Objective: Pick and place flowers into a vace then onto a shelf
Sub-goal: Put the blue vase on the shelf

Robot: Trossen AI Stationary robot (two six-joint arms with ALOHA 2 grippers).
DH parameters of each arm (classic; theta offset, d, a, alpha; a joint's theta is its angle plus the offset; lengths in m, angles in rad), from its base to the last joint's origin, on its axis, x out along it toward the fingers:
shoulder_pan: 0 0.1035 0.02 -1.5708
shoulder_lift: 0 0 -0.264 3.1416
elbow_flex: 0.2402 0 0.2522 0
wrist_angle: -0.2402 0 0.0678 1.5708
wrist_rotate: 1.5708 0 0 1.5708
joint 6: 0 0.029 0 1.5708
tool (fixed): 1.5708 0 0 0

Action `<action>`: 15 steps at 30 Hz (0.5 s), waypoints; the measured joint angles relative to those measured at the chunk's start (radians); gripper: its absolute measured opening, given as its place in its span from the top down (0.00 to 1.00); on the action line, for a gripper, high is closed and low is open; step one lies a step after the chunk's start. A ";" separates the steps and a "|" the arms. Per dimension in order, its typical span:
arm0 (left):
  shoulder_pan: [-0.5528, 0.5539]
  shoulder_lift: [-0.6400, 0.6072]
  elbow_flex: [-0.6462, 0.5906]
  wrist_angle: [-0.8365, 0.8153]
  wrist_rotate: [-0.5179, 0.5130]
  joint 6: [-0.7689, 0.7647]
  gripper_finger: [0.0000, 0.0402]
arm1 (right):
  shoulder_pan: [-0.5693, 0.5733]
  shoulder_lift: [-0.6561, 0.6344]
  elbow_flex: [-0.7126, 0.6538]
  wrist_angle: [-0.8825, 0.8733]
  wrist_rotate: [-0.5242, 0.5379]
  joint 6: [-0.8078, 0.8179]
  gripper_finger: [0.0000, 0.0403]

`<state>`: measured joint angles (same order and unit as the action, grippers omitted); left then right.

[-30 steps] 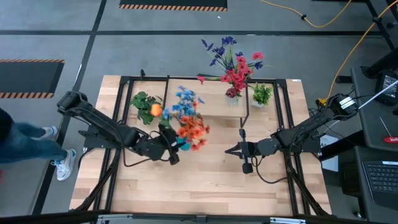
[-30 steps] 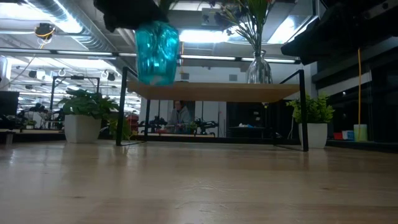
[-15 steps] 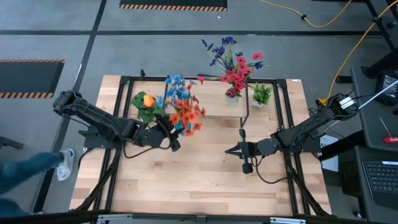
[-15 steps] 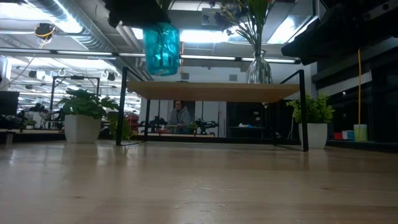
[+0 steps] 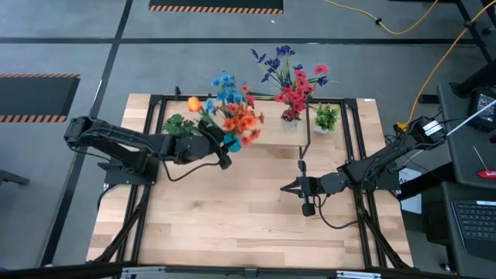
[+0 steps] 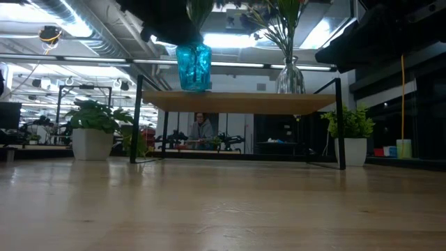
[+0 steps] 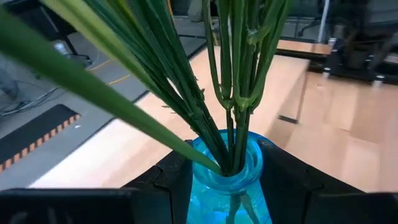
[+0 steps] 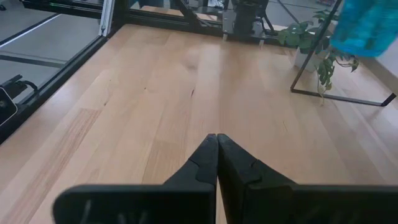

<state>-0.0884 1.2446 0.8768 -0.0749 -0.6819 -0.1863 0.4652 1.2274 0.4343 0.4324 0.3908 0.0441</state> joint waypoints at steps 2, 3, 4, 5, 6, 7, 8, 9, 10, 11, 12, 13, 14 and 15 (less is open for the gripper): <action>0.025 0.000 0.000 0.005 0.004 0.021 0.63 | 0.000 0.000 0.000 0.000 0.000 0.000 0.98; 0.036 0.000 0.000 0.004 0.003 0.025 0.63 | 0.000 0.000 0.000 0.000 0.000 0.000 0.98; 0.048 0.000 0.000 0.004 0.003 0.025 0.63 | 0.000 0.000 0.000 0.000 0.000 0.000 0.98; 0.060 0.000 0.000 0.004 0.007 0.026 0.63 | 0.000 0.000 0.000 0.000 0.000 -0.002 0.98; 0.071 0.000 0.000 0.005 0.019 0.027 0.63 | 0.000 0.000 0.000 0.000 0.000 -0.003 0.98; 0.083 0.000 0.000 0.006 0.040 0.029 0.63 | 0.000 0.000 0.000 0.000 0.000 -0.003 0.98; 0.094 0.000 0.000 0.010 0.057 0.033 0.63 | 0.000 0.000 0.000 0.000 0.000 -0.004 0.98; 0.102 0.000 0.000 0.015 0.070 0.041 0.63 | 0.000 0.000 0.000 0.000 0.000 -0.004 0.98; 0.110 0.000 0.000 0.022 0.080 0.052 0.63 | 0.000 0.000 0.000 0.000 0.000 -0.004 0.98; 0.117 0.000 0.000 0.035 0.083 0.065 0.63 | 0.000 0.000 0.000 0.000 0.000 -0.004 0.98; 0.124 0.000 0.000 0.052 0.083 0.079 0.63 | 0.000 0.000 0.000 0.000 0.000 -0.004 0.98; 0.131 0.000 0.000 0.069 0.084 0.094 0.63 | 0.000 0.000 0.000 0.000 0.000 -0.004 0.98; 0.140 0.000 0.001 0.078 0.089 0.109 0.63 | 0.000 0.000 0.000 0.000 0.000 -0.004 0.98; 0.149 0.000 0.001 0.081 0.098 0.117 0.63 | 0.000 0.000 0.000 0.000 0.000 -0.004 0.98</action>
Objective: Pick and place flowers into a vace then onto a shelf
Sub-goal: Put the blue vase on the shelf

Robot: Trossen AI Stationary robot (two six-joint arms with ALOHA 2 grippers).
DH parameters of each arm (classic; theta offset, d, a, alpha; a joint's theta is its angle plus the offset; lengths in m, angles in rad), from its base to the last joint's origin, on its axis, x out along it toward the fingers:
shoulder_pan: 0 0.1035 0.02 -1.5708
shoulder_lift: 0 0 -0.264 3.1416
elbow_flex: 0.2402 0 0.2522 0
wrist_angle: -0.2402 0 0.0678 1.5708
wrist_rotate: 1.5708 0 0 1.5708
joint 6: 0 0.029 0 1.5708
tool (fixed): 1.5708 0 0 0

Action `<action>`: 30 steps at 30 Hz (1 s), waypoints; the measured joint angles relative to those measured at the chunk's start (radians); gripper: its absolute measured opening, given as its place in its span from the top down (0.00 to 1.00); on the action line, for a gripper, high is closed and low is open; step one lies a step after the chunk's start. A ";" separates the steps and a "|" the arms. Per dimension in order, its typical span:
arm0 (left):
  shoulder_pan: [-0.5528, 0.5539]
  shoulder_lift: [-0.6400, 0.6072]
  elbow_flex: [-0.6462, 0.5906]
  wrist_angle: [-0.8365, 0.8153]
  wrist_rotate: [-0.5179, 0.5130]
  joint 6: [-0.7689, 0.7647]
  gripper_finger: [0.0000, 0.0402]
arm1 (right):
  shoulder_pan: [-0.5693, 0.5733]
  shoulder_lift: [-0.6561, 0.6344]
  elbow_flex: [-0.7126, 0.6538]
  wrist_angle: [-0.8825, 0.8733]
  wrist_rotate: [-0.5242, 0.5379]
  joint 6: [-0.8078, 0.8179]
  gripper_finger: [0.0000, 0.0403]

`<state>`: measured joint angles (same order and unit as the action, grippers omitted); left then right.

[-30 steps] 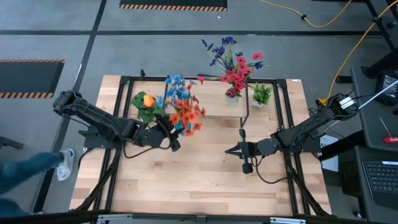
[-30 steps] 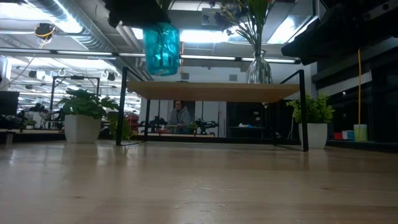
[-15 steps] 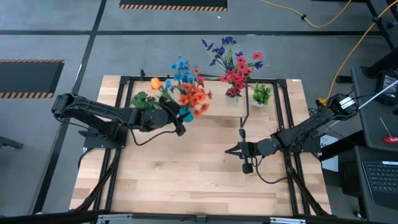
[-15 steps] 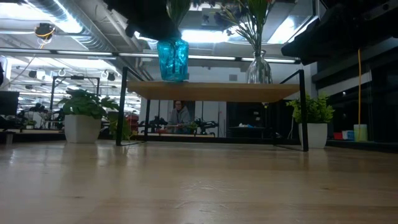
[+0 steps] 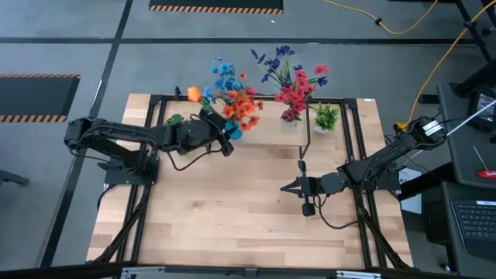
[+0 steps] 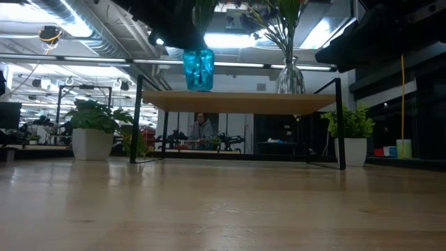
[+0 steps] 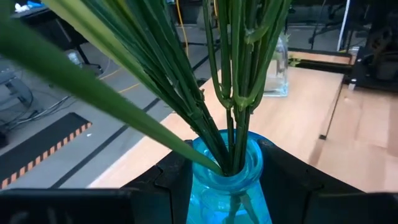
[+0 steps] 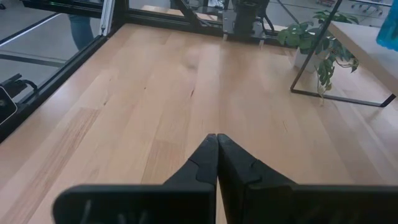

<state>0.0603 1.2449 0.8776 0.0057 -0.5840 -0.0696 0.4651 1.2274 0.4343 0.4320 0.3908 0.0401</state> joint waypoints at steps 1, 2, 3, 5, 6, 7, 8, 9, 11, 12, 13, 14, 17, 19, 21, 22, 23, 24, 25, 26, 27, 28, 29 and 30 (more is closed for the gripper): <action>0.009 0.000 0.000 -0.001 0.007 0.004 0.63 | 0.000 0.000 0.000 0.000 0.000 0.000 0.98; 0.018 0.000 0.000 -0.002 0.010 0.005 0.63 | 0.000 0.000 0.000 0.000 0.000 0.000 0.98; 0.028 0.000 0.000 -0.003 0.011 0.005 0.63 | 0.000 0.000 0.000 0.000 0.000 0.000 0.98; 0.049 0.000 0.000 -0.005 0.011 0.008 0.63 | 0.000 0.000 0.000 0.000 0.000 -0.010 0.98; 0.059 0.000 0.000 -0.006 0.016 0.015 0.63 | 0.000 0.000 0.000 0.000 0.000 -0.017 0.98; 0.070 0.000 0.000 -0.005 0.029 0.022 0.63 | 0.000 0.000 0.000 0.000 0.000 -0.020 0.98; 0.079 0.000 0.000 -0.002 0.045 0.026 0.63 | 0.000 0.000 0.000 0.000 0.000 -0.022 0.98; 0.088 0.000 0.000 -0.002 0.058 0.029 0.63 | 0.000 0.000 0.000 0.000 0.000 -0.022 0.98; 0.103 0.000 0.000 -0.002 0.075 0.031 0.63 | 0.000 0.000 0.000 0.000 0.000 -0.023 0.98; 0.111 0.000 0.000 -0.002 0.083 0.031 0.63 | 0.000 0.000 0.000 0.000 0.000 -0.023 0.98; 0.120 0.000 0.000 -0.001 0.086 0.031 0.63 | -0.001 0.000 0.000 0.000 0.001 -0.023 0.98; 0.128 0.000 0.000 -0.001 0.088 0.031 0.63 | -0.001 0.000 0.000 0.000 0.007 -0.023 0.98; 0.149 0.000 0.000 -0.001 0.099 0.032 0.63 | -0.014 0.000 0.000 0.000 0.011 -0.022 0.98; 0.161 0.000 0.000 -0.001 0.118 0.032 0.63 | -0.027 0.000 0.000 0.000 0.012 -0.022 0.98; 0.169 0.005 0.000 0.001 0.134 0.032 0.63 | -0.040 0.000 0.000 0.000 0.012 -0.021 0.98; 0.173 0.007 0.000 0.002 0.140 0.036 0.63 | -0.047 0.000 0.000 0.000 0.011 -0.020 0.98; 0.174 0.008 0.000 -0.001 0.141 0.043 0.63 | -0.052 0.000 0.000 0.000 0.011 -0.019 0.98; 0.176 0.007 0.000 0.001 0.141 0.052 0.63 | -0.058 0.000 0.000 0.000 0.011 -0.019 0.98; 0.177 0.007 0.000 0.006 0.141 0.063 0.63 | -0.062 0.000 0.000 0.000 0.011 -0.019 0.98; 0.178 0.008 0.000 0.010 0.140 0.070 0.63 | -0.066 0.000 0.000 0.000 0.011 -0.019 0.98; 0.178 0.009 0.000 0.014 0.140 0.077 0.63 | -0.069 0.000 0.000 0.001 0.011 -0.019 0.98; 0.178 0.010 0.000 0.018 0.141 0.085 0.63 | -0.072 0.000 0.000 0.001 0.010 -0.019 0.98; 0.178 0.011 0.000 0.021 0.141 0.094 0.63 | -0.075 0.000 0.000 0.001 0.010 -0.019 0.98; 0.179 0.011 0.000 0.022 0.142 0.101 0.63 | -0.078 0.000 0.000 0.001 0.010 -0.019 0.98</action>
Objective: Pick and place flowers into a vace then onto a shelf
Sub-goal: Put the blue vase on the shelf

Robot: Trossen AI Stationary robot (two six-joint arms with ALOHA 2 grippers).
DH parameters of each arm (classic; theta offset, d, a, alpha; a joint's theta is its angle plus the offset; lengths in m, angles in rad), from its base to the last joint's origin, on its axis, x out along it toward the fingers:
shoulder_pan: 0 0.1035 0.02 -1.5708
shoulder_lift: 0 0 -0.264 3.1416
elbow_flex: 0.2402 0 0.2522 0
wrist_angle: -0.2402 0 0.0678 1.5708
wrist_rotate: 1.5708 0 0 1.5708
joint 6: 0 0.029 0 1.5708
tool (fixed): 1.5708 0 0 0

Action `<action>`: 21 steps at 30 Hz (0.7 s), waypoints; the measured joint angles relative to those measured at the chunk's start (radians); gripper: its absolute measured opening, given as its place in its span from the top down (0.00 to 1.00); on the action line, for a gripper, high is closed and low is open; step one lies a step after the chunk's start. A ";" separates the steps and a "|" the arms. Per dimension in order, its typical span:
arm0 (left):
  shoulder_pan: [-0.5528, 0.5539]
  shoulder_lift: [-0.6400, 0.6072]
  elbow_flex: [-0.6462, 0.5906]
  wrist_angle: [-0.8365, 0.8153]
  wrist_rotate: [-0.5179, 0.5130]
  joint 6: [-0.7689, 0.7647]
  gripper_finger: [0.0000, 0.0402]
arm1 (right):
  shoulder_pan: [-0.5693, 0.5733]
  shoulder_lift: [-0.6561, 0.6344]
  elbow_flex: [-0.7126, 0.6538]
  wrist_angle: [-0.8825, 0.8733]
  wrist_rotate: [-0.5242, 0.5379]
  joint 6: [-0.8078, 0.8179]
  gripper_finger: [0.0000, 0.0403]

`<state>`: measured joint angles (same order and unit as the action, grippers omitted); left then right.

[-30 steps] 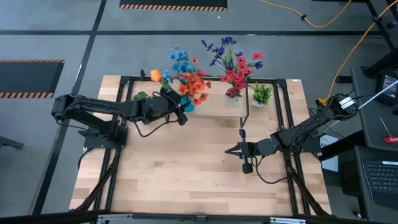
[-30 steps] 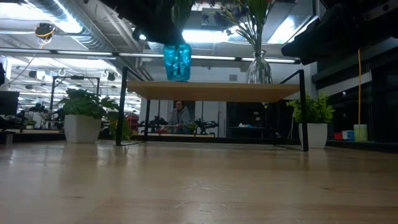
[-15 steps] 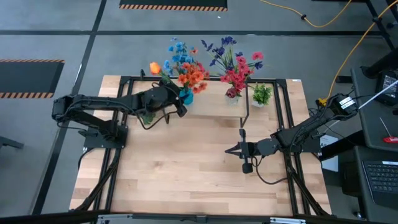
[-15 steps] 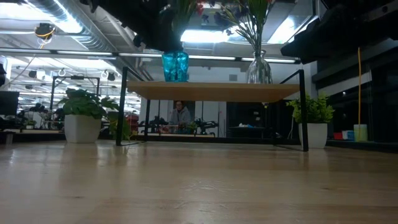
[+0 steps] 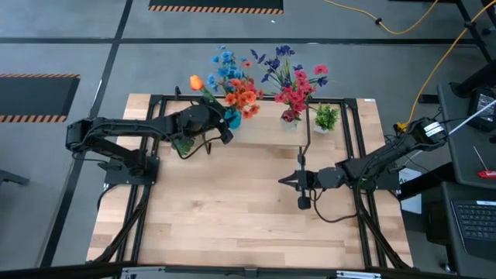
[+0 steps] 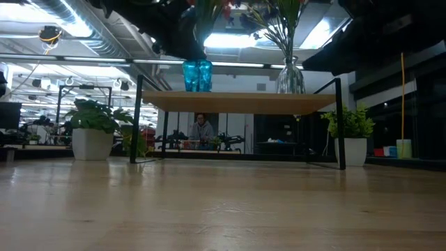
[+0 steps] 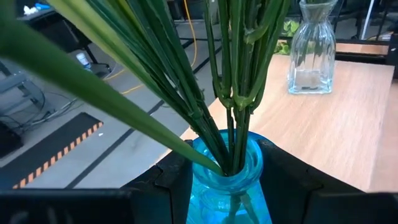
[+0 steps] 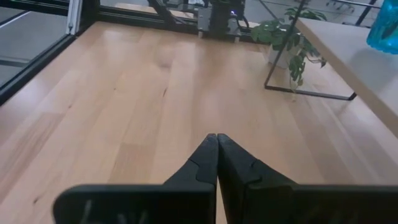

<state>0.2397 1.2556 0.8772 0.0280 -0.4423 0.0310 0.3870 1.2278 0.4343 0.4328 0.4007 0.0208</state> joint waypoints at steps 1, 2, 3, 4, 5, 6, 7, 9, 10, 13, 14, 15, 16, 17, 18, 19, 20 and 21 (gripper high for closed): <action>0.001 0.000 0.000 0.000 0.000 0.007 0.63 | -0.003 0.000 0.000 0.000 -0.001 0.000 0.98; 0.001 0.002 0.000 0.000 -0.002 0.014 0.63 | -0.006 0.000 0.000 0.000 -0.003 0.000 0.98; 0.002 0.004 0.000 0.000 -0.002 0.021 0.63 | -0.008 0.000 0.000 0.000 -0.003 0.000 0.98; 0.005 0.005 0.000 -0.002 -0.001 0.026 0.63 | -0.011 0.000 0.000 0.000 -0.003 -0.001 0.98; 0.009 0.005 0.000 -0.002 0.001 0.027 0.63 | -0.013 0.000 0.000 0.000 -0.003 -0.001 0.98; 0.012 0.005 0.000 -0.001 0.002 0.027 0.63 | -0.015 0.000 0.000 0.000 -0.003 0.000 0.98; 0.016 0.005 0.000 -0.002 0.002 0.027 0.63 | -0.017 0.000 0.000 0.001 -0.003 0.000 0.98; 0.026 0.005 0.000 -0.008 0.014 0.026 0.63 | -0.018 0.000 0.000 0.001 -0.003 0.000 0.98; 0.029 0.005 0.000 -0.009 0.020 0.022 0.63 | -0.018 0.000 0.000 0.002 -0.003 -0.002 0.98; 0.038 0.005 0.000 -0.009 0.027 0.016 0.62 | -0.018 0.000 0.000 0.003 -0.003 -0.003 0.98; 0.040 0.005 0.000 -0.009 0.027 0.015 0.62 | -0.018 0.000 0.000 0.003 -0.003 -0.003 0.98; 0.042 0.005 0.000 -0.009 0.027 0.015 0.62 | -0.018 0.000 0.000 0.003 -0.003 -0.003 0.98; 0.045 0.005 0.000 -0.009 0.026 0.013 0.62 | -0.018 0.000 0.000 0.003 -0.003 -0.002 0.98; 0.045 0.005 0.000 -0.009 0.026 0.008 0.62 | -0.018 0.000 0.000 0.003 -0.003 -0.002 0.98; 0.045 0.005 0.000 -0.009 0.026 0.001 0.62 | -0.018 0.000 0.000 0.003 -0.003 -0.002 0.98; 0.045 0.005 0.000 -0.009 0.026 -0.005 0.62 | -0.018 0.000 0.000 0.003 -0.003 -0.002 0.98; 0.045 0.005 0.000 -0.009 0.026 -0.007 0.62 | -0.018 0.000 0.000 0.003 -0.003 -0.001 0.98; 0.045 0.005 0.000 -0.009 0.027 -0.007 0.61 | -0.018 0.000 0.000 0.003 -0.003 -0.001 0.98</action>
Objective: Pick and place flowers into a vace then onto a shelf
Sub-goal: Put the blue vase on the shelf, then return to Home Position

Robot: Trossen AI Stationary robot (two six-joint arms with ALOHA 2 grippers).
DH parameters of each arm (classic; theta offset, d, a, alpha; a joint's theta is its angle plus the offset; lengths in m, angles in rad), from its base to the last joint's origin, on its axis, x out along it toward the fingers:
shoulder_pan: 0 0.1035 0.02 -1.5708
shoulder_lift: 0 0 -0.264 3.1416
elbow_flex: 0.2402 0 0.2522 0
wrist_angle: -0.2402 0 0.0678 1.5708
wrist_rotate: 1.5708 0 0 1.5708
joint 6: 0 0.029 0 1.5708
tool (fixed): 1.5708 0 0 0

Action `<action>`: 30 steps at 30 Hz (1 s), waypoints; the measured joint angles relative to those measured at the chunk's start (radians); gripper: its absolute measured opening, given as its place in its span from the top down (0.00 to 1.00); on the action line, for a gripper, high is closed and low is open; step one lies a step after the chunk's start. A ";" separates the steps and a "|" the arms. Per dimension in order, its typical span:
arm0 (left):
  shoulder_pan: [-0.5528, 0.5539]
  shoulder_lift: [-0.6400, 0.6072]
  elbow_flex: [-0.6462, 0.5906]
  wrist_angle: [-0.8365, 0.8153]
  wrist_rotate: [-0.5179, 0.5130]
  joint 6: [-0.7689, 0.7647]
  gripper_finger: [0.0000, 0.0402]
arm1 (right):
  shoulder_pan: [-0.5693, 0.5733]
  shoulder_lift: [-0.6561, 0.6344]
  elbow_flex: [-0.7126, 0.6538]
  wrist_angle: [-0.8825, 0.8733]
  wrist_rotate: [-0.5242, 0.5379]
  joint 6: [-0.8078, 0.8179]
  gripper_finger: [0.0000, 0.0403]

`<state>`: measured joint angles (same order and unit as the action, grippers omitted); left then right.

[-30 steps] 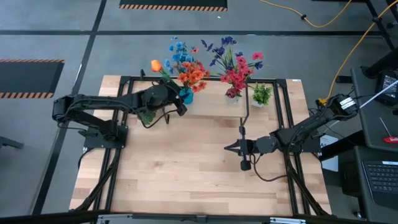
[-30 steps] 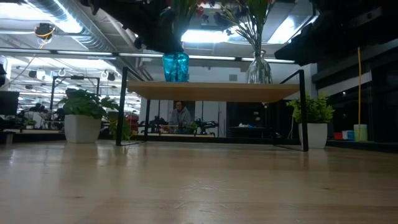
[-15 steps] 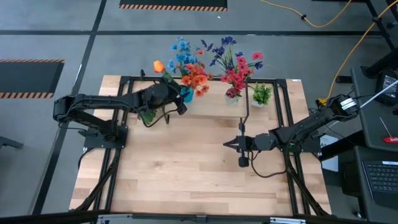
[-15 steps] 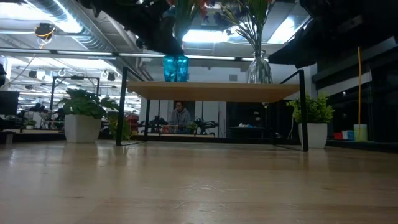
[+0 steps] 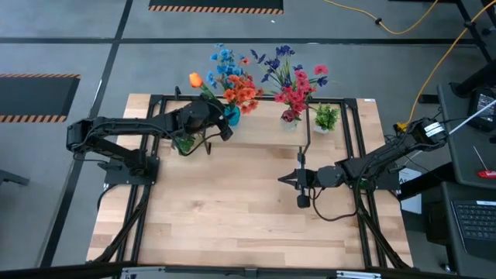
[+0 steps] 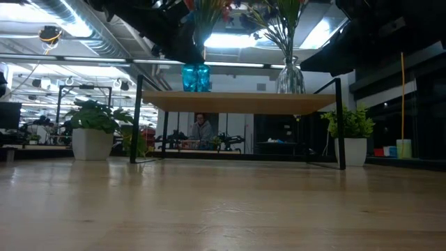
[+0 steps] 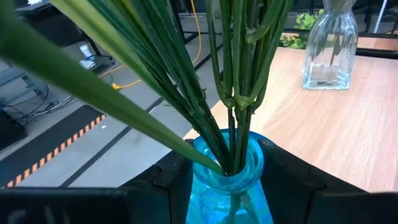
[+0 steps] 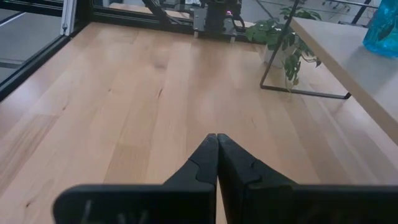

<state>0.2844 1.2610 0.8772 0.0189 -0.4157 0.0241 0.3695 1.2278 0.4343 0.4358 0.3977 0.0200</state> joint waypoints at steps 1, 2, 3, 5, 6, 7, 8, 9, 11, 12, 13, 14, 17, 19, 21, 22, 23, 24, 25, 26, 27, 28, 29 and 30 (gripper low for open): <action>0.000 0.000 0.000 0.000 0.000 0.000 0.61 | 0.000 0.000 0.000 0.000 0.000 0.000 0.98; 0.000 0.000 0.000 0.000 0.000 0.003 0.61 | 0.000 0.000 0.000 0.000 0.000 0.000 0.98; 0.000 0.000 0.000 -0.001 0.000 0.004 0.60 | 0.000 0.000 0.000 0.000 0.000 0.001 0.98; 0.000 0.000 0.000 -0.008 -0.001 0.004 0.58 | 0.000 0.000 0.000 0.000 0.000 0.003 0.98; 0.000 0.000 0.000 -0.011 -0.004 0.004 0.57 | 0.000 0.000 0.000 0.000 0.000 0.003 0.98; 0.000 0.000 0.000 -0.011 -0.007 0.000 0.56 | 0.000 0.000 0.000 -0.001 0.000 0.003 0.98; 0.000 -0.001 0.000 -0.016 -0.010 -0.004 0.55 | 0.000 0.000 0.000 -0.001 0.000 0.003 0.98; 0.000 -0.001 0.000 -0.020 -0.010 -0.006 0.54 | 0.000 0.000 0.000 -0.001 0.000 0.003 0.98; 0.000 -0.001 0.000 -0.024 -0.005 -0.012 0.52 | 0.000 0.000 0.000 -0.001 0.000 0.003 0.98; 0.000 -0.002 0.000 -0.027 -0.003 -0.014 0.51 | 0.000 0.000 0.000 -0.001 0.000 0.004 0.98; 0.000 -0.002 0.000 -0.028 0.001 -0.017 0.50 | 0.000 0.000 0.000 -0.001 0.000 0.004 0.98; 0.000 -0.002 0.000 -0.028 0.006 -0.019 0.49 | 0.000 0.000 0.000 -0.001 0.000 0.004 0.98; 0.000 -0.002 0.000 -0.028 0.007 -0.019 0.47 | 0.000 0.000 0.000 -0.001 0.000 0.004 0.98; 0.000 -0.002 0.000 -0.029 0.007 -0.019 0.45 | 0.000 0.000 0.000 -0.001 0.000 0.005 0.98; 0.000 -0.002 0.000 -0.029 0.007 -0.013 0.43 | 0.000 0.000 0.000 -0.001 0.000 0.005 0.98; 0.000 -0.005 0.000 -0.031 0.007 -0.013 0.43 | 0.000 0.000 0.000 -0.001 0.000 0.005 0.98; -0.001 -0.009 0.000 -0.032 0.007 -0.012 0.42 | 0.000 0.000 0.000 -0.001 0.000 0.005 0.98; -0.003 -0.015 0.000 -0.033 0.007 -0.011 0.41 | 0.000 0.000 0.000 -0.001 0.000 0.005 0.98; -0.003 -0.023 0.000 -0.036 0.008 -0.011 0.41 | 0.000 0.000 0.000 -0.001 0.000 0.005 0.98; -0.006 -0.033 0.000 -0.038 0.007 -0.011 0.41 | 0.000 0.000 0.000 -0.001 0.000 0.005 0.98; -0.010 -0.042 0.000 -0.048 0.007 -0.011 0.40 | 0.000 0.000 0.000 -0.001 0.000 0.005 0.98; -0.011 -0.051 0.000 -0.061 0.007 -0.011 0.40 | 0.000 0.000 0.000 -0.001 0.000 0.005 0.98; -0.016 -0.062 0.000 -0.074 0.007 -0.011 0.40 | 0.000 0.000 0.000 -0.001 0.000 0.005 0.98; -0.022 -0.073 0.000 -0.096 0.006 -0.011 0.40 | 0.000 0.000 0.000 -0.001 0.000 0.005 0.98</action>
<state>0.2629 1.1881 0.8772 -0.0768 -0.4095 0.0128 0.3695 1.2278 0.4343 0.4351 0.3973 0.0250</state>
